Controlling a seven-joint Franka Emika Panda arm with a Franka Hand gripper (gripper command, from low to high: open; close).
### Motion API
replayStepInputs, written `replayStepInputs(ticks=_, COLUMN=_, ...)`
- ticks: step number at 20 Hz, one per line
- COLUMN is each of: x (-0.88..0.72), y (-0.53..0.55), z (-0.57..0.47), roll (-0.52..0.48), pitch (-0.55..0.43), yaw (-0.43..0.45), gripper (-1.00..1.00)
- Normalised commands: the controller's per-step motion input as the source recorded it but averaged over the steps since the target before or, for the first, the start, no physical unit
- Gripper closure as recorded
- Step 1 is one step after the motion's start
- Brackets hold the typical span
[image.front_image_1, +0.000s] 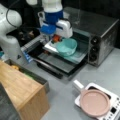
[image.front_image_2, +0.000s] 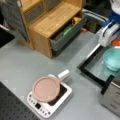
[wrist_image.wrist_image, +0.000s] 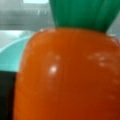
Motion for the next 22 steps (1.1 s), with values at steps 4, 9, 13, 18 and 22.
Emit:
replayStepInputs(ticks=4, x=-0.21, y=-0.02, z=0.05, roll=0.163, pitch=-0.094, yaw=0.068, gripper=1.0)
replayStepInputs(ticks=9, x=0.21, y=-0.01, z=0.26, roll=0.202, pitch=0.044, yaw=0.006, gripper=1.0)
replayStepInputs(ticks=13, x=0.46, y=0.01, z=0.21, roll=0.172, pitch=0.148, yaw=-0.025, gripper=1.0)
replayStepInputs(ticks=18, x=0.55, y=0.08, z=0.1, roll=0.117, pitch=0.203, yaw=-0.03, gripper=1.0)
replayStepInputs(ticks=22, x=0.53, y=0.08, z=0.13, roll=0.072, pitch=0.212, yaw=-0.03, gripper=1.0)
